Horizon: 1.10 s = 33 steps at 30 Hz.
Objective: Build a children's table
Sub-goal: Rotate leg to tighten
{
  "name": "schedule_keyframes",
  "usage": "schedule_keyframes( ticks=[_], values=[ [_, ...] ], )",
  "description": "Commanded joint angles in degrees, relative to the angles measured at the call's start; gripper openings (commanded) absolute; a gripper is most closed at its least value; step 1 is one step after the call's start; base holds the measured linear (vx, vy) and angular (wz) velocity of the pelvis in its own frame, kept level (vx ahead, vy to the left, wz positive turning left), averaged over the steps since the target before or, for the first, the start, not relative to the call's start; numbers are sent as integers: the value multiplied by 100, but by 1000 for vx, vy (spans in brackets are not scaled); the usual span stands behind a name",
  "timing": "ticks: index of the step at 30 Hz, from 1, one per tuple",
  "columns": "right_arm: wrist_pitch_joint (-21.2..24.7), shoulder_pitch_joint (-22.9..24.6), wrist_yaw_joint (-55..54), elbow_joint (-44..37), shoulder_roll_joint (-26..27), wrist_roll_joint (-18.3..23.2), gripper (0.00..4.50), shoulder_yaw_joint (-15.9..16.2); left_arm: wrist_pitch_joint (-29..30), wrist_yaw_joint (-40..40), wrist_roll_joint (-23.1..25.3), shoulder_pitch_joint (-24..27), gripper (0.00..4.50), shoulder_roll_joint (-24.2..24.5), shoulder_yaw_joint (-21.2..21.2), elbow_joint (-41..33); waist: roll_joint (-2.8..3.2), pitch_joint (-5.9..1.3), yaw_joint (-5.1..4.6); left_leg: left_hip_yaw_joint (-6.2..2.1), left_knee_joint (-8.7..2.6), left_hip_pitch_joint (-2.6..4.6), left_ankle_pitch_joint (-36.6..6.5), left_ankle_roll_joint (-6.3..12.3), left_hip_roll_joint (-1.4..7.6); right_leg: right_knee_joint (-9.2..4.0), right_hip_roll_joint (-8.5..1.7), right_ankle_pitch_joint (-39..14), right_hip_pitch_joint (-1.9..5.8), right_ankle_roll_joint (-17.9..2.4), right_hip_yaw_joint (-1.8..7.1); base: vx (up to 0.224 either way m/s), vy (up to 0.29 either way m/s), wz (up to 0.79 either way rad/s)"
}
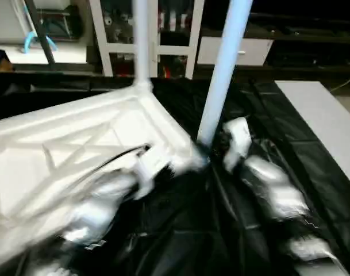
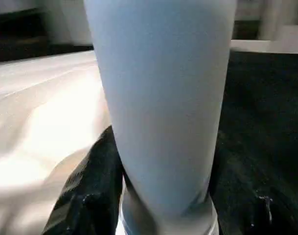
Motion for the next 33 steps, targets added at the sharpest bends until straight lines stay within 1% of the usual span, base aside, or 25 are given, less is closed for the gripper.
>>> schedule_keyframes(
  ticks=[1, 2, 3, 4, 5, 6, 7, 8, 9, 11, 12, 13, 14, 16, 17, 18, 19, 20, 22, 25, 26, 27, 28, 30, 33],
  values=[
    [8, 28, -901, 860, -9, -153, 201, -351, 82, 272, -178, 25, 0, -234, 21, 104, 13, -355, 26, -3, -290, 114, 179, 24, 16, -312, -294, 2407, 234, -1320, 135, 0, 0, 0],
    [-241, -191, -939, 1250, 251, -114, 201, -319, -73, 247, -144, -105, 0, -379, -66, 220, 11, -368, 14, -6, -271, 82, 244, 106, -7, -289, -284, 2675, 245, -1251, 133, 0, 0, 0],
    [-343, -271, -868, 1361, 342, -98, 200, -289, -178, 187, -101, -144, 0, -355, -123, 253, 15, -358, 8, -5, -272, 92, 144, 161, -10, -307, -285, 2665, 224, -1222, 124, 0, 0, 0],
    [-415, -323, -717, 1400, 391, -70, 199, -261, -306, 99, -45, -156, 0, -259, -178, 270, -10, -334, 10, -1, -278, 92, 98, 198, -10, -322, -278, 2632, 217, -1186, 126, 0, 0, 0],
    [-473, -351, -210, 1290, 418, 26, 199, -211, -519, -76, 22, -116, 0, 0, -223, 263, -2, -322, 17, -12, -287, 90, -34, 268, 6, -329, -278, 2543, 215, -1099, 123, 0, 0, 0],
    [-489, -341, -112, 1242, 409, 37, 199, -201, -566, -116, 32, -99, 0, 55, -230, 253, -1, -320, 18, -16, -292, 85, -73, 276, 18, -325, -289, 2517, 219, -1073, 129, 0, 0, 0],
    [-606, -303, 361, 1021, 374, 75, 199, -154, -791, -304, 107, -9, 0, 324, -256, 202, -7, -315, 35, -22, -291, 85, -111, 290, 10, -334, -283, 2469, 221, -1023, 119, 0, 0, 0],
    [-634, -293, 427, 985, 366, 76, 199, -146, -832, -342, 120, 9, 0, 367, -265, 187, 12, -310, 35, -17, -297, 97, -90, 280, 45, -318, -278, 2496, 203, -1018, 121, 0, 0, 0],
    [-675, -279, 524, 930, 352, 76, 234, -134, -894, -400, 140, 37, 0, 430, -279, 165, 2, -311, 43, -20, -299, 95, -60, 275, 41, -318, -280, 2511, 208, -1023, 117, 0, 0, 0],
    [-591, -62, 936, 432, 73, 106, 269, -43, -1219, -813, 138, 256, 0, 853, -334, -23, 2, -315, 74, -33, -296, 95, 25, 272, 44, -310, -272, 2573, 232, -990, 111, 0, 0, 0],
    [-528, 35, 1092, 220, -59, 130, 271, -3, -1388, -995, 122, 350, 0, 1033, -366, -105, 5, -321, 59, -24, -298, 96, 92, 279, 53, -287, -260, 2738, 215, -991, 106, 0, 0, 0],
    [-584, 116, 1215, 90, -231, 93, 278, 43, -1540, -1225, 71, 467, 0, 1226, -399, -200, 8, -323, 68, -25, -286, 105, 142, 285, 38, -286, -242, 2781, 213, -986, 100, 0, 0, 0],
    [-453, 289, 1535, -207, -513, 114, 290, 122, -1764, -1537, -17, 623, 0, 1491, -449, -324, 18, -330, 87, -23, -272, 105, 228, 294, 35, -277, -235, 2894, 214, -982, 100, 0, 0, 0],
    [-310, 459, 1890, -489, -777, 146, 302, 181, -1949, -1807, -102, 760, 0, 1722, -482, -421, 22, -318, 136, -16, -277, 118, 167, 281, 39, -283, -220, 2895, 205, -892, 99, 0, 0, 0],
    [-11, 765, 2646, -983, -1197, 296, 317, 247, -2234, -2202, -253, 954, 0, 2017, -496, -525, 57, -305, 159, -15, -284, 134, 72, 251, 37, -303, -212, 2778, 182, -869, 100, 0, 0, 0],
    [103, 881, 2966, -1159, -1346, 393, 322, 265, -2314, -2357, -335, 1023, 0, 2095, -488, -563, 45, -297, 192, -10, -286, 158, -95, 250, 68, -315, -217, 2707, 167, -840, 112, 0, 0, 0],
    [224, 1002, 3315, -1327, -1511, 525, 328, 269, -2324, -2513, -421, 1091, 0, 2169, -475, -615, 42, -296, 197, -10, -298, 149, -116, 233, 76, -309, -220, 2701, 172, -836, 115, 0, 0, 0],
    [350, 1117, 3666, -1448, -1693, 644, 328, 295, -2343, -2654, -488, 1148, 0, 2234, -485, -660, 71, -284, 214, -9, -312, 158, -213, 191, 71, -324, -214, 2586, 151, -849, 107, 0, 0, 0],
    [465, 1209, 3923, -1531, -1833, 731, 328, 313, -2372, -2705, -492, 1175, 0, 2273, -495, -669, 50, -275, 241, -3, -322, 142, -272, 178, 64, -335, -226, 2411, 157, -914, 113, 0, 0, 0],
    [324, 1381, 4267, -1575, -2118, 661, 328, 445, -2518, -2720, -485, 1156, 0, 2271, -501, -603, 51, -260, 252, 3, -335, 149, -388, 162, 72, -373, -248, 2057, 144, -981, 121, 0, 0, 0],
    [359, 1417, 4327, -1620, -2138, 730, 328, 428, -2545, -2733, -511, 1130, 0, 2257, -495, -578, 53, -257, 254, 4, -338, 136, -400, 153, 68, -380, -259, 1944, 152, -1000, 125, 0, 0, 0],
    [402, 1436, 4354, -1655, -2127, 804, 313, 394, -2537, -2749, -545, 1116, 0, 2243, -490, -577, 43, -258, 248, 4, -338, 129, -377, 165, 62, -381, -260, 1896, 156, -1012, 131, 0, 0, 0],
    [402, 1436, 4354, -1655, -2127, 804, 304, 394, -2537, -2749, -545, 1116, 0, 2243, -490, -577, 46, -260, 248, 2, -337, 129, -362, 170, 64, -379, -262, 1886, 152, -1023, 131, 0, 0, 0],
    [614, 1447, 4450, -1781, -2088, 1017, 297, 296, -2542, -2802, -617, 1087, 0, 2253, -479, -585, 48, -265, 242, 3, -328, 130, -305, 220, 56, -372, -258, 1929, 149, -1068, 135, 0, 0, 0],
    [684, 1434, 4438, -1859, -2068, 1021, 259, 286, -2528, -2831, -627, 1089, 0, 2257, -449, -605, 38, -275, 243, 3, -317, 125, -186, 255, 55, -355, -249, 2056, 153, -1090, 128, 0, 0, 0]
  ],
)
